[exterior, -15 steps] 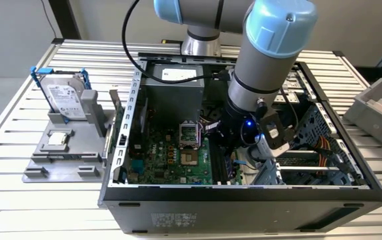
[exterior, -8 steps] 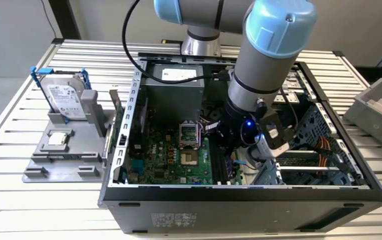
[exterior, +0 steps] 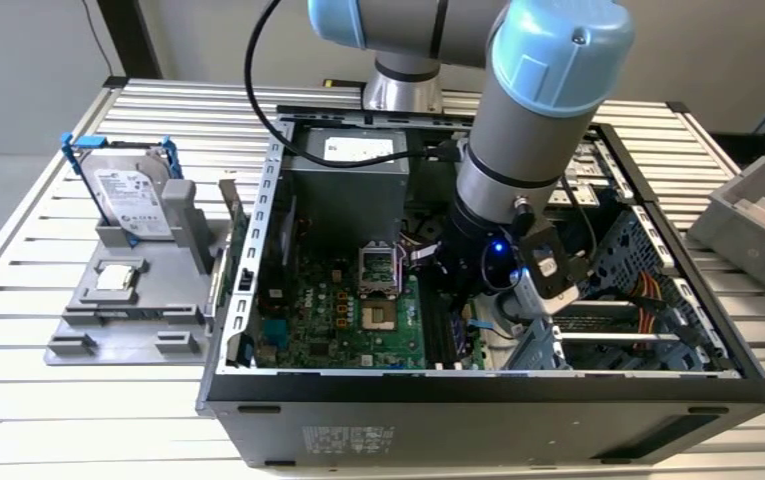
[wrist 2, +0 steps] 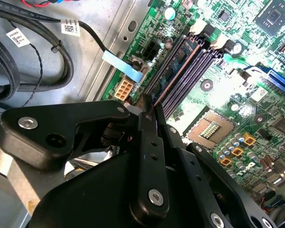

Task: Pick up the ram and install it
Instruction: 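Insert the ram into the slot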

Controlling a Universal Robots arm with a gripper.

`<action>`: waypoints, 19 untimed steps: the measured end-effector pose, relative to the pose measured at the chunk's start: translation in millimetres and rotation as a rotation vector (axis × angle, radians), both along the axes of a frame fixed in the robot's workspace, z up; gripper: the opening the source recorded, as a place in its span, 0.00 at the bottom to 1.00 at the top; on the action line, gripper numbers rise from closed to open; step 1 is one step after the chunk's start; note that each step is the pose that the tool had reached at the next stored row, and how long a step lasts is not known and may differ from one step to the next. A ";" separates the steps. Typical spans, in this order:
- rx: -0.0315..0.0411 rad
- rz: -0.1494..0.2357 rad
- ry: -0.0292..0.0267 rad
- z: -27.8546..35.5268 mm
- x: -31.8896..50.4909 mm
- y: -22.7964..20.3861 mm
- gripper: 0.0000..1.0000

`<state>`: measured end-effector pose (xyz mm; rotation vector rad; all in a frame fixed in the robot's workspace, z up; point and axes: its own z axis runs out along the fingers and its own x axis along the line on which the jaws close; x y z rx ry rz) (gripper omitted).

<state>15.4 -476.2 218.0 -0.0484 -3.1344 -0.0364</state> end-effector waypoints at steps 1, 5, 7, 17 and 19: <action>0.0000 0.000 0.0000 0.0 0.0 0.0 0.00; 0.0000 0.000 0.0000 0.0 -0.2 0.0 0.00; 0.0000 0.000 0.0000 0.0 -0.3 0.0 0.00; 0.0000 -0.001 0.0001 -5.4 -0.7 0.0 0.00; -0.0001 -0.001 0.0000 -5.5 -0.7 0.0 0.00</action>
